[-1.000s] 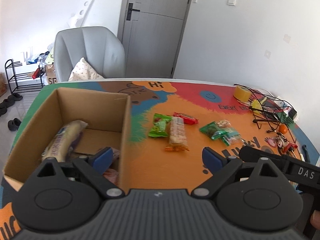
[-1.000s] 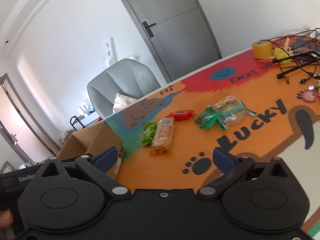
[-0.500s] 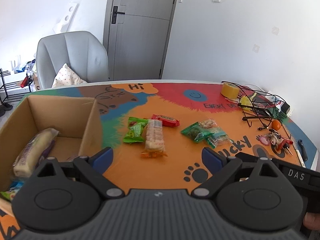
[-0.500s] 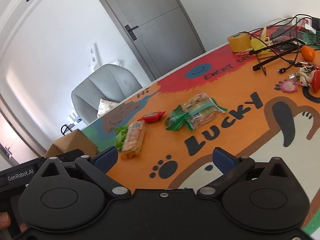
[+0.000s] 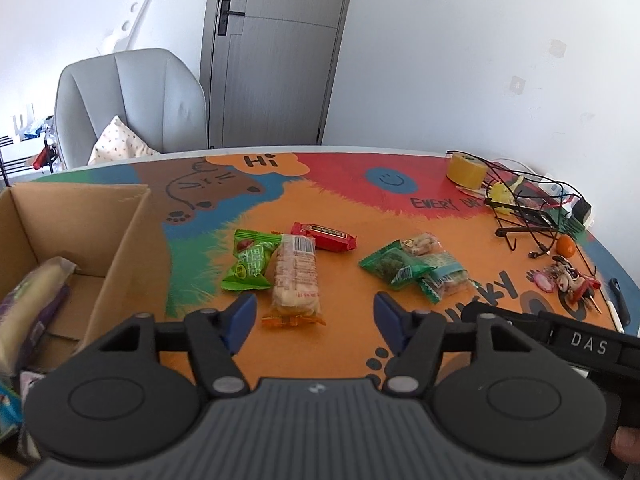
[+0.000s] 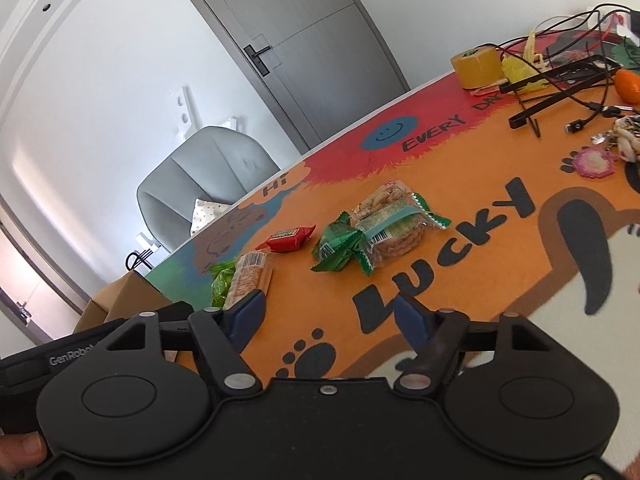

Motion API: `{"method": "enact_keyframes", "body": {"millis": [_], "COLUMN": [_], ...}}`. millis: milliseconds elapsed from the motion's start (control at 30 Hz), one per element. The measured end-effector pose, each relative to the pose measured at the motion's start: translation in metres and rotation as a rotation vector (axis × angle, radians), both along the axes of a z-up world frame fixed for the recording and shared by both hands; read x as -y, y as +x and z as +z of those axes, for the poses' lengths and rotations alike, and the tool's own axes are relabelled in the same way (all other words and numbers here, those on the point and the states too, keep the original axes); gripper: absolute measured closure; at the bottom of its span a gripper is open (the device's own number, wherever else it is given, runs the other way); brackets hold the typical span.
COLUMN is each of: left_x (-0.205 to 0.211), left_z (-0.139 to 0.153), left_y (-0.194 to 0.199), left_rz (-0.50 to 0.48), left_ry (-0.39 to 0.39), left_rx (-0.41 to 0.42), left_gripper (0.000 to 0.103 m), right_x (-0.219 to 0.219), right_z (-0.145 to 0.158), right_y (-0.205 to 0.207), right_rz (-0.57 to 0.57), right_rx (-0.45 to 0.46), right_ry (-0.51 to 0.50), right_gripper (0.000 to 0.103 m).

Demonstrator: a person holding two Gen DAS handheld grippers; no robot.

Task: Organize snacks
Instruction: 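Grasp the biscuit pack with left tool while right tool grasps the green snack bag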

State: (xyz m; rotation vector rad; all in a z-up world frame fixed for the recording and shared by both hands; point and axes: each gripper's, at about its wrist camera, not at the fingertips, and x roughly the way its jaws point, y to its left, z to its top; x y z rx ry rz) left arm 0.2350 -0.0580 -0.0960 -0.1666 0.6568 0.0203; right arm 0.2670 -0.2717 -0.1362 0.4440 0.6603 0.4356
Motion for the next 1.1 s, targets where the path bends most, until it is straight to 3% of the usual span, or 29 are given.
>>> {"method": "enact_keyframes", "body": {"millis": [200, 500, 1033, 1100], "left_x": [-0.004, -0.007, -0.006, -0.004], "left_z": [-0.009, -0.018, -0.052, -0.053], "left_y": [0.021, 0.057, 0.096, 0.096], "left_rz": [0.003, 0.014, 0.036, 0.034], "left_ry": [-0.016, -0.033, -0.001, 0.017], "left_rx": [-0.024, -0.051, -0.129, -0.131], "left_gripper": [0.052, 0.061, 0.063, 0.063], "right_x": [0.0, -0.019, -0.054, -0.059], "right_z": [-0.005, 0.003, -0.009, -0.013], "right_y": [0.024, 0.063, 0.103, 0.104], "right_rz": [-0.01, 0.021, 0.082, 0.11], "right_rx": [-0.024, -0.008, 0.0, -0.023], "right_ry": [0.016, -0.02, -0.106, -0.125], "right_gripper": [0.05, 0.051, 0.051, 0.061]}}
